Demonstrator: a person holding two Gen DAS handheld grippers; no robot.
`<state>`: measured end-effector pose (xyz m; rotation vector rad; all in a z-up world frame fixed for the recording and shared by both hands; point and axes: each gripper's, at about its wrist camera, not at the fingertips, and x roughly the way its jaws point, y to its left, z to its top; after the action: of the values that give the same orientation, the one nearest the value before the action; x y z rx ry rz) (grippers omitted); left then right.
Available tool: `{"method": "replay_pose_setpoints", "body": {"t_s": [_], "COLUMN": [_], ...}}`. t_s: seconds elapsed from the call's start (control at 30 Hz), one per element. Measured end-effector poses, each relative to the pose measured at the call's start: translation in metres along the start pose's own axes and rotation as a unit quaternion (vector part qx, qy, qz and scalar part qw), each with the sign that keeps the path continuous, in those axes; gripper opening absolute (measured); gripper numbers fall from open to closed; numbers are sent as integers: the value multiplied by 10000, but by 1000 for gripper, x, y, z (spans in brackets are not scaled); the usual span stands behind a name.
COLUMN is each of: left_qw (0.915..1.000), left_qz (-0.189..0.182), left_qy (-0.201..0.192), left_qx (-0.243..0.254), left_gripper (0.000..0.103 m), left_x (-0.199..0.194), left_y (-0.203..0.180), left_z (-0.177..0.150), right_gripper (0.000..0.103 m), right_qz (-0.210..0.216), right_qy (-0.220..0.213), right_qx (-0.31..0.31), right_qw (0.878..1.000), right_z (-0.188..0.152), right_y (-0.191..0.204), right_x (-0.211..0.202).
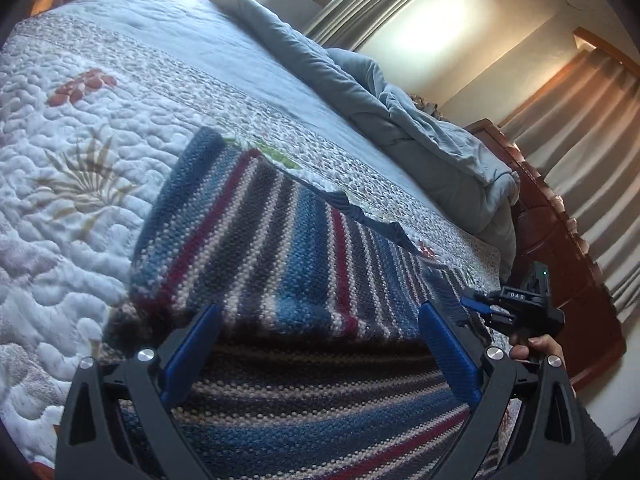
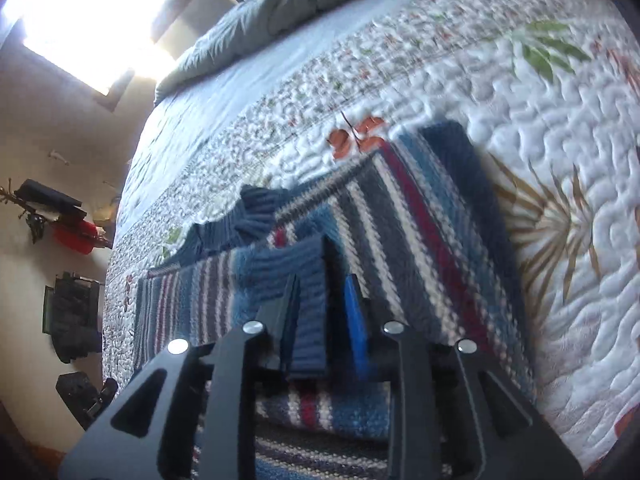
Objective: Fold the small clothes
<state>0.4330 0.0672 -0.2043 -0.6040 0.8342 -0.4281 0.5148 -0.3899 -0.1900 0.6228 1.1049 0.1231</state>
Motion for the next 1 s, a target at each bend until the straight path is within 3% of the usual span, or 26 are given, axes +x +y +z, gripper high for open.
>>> {"method": "replay_pose_setpoints", "body": {"t_s": [0.07, 0.1, 0.17, 0.2, 0.23, 0.27, 0.37, 0.5, 0.6, 0.7, 0.77, 0.87, 1.0], "left_qw": [9999, 9997, 9994, 9994, 9994, 9995, 9996, 9997, 9997, 9996, 9997, 9997, 9998], "left_qz": [-67, -105, -135, -111, -96, -63, -67, -10, 11, -48, -58, -41, -4], "left_qy": [15, 22, 66, 95, 109, 129, 102, 119, 120, 78, 89, 115, 116], "left_qx": [-130, -203, -321, -316, -301, -268, -271, -210, -203, -256, -223, -234, -174], "left_gripper": [99, 99, 99, 99, 99, 99, 99, 99, 99, 99, 99, 99, 99], "left_x": [0, 0, 3, 4, 4, 5, 6, 8, 7, 4, 3, 5, 6], "left_y": [5, 8, 13, 14, 15, 15, 14, 13, 12, 11, 11, 12, 11], "left_z": [0, 0, 1, 2, 1, 1, -1, -3, -3, -3, -2, -3, -4], "right_gripper": [33, 43, 44, 43, 23, 9, 9, 11, 18, 18, 18, 18, 3], "right_qz": [-16, -74, -219, -221, -257, -367, -544, -1067, -1010, -799, -579, -569, -692], "right_qy": [144, 239, 472, 499, 503, 451, 73, 299, 124, -217, -129, 123, 275], "right_qx": [-51, -89, -67, -76, -120, -296, -630, -614, -567, -545, -689, -793, -621], "right_qw": [9999, 9996, 9986, 9985, 9983, 9979, 9965, 9919, 9932, 9951, 9959, 9952, 9953], "right_z": [8, 11, 16, 17, 19, 20, 17, 10, 9, 1, -11, -30, -35], "right_y": [7, 11, 17, 19, 21, 26, 38, 26, 30, 39, 49, 49, 28], "right_x": [11, 18, 35, 39, 41, 40, 27, 46, 35, 9, 4, 13, 27]}}
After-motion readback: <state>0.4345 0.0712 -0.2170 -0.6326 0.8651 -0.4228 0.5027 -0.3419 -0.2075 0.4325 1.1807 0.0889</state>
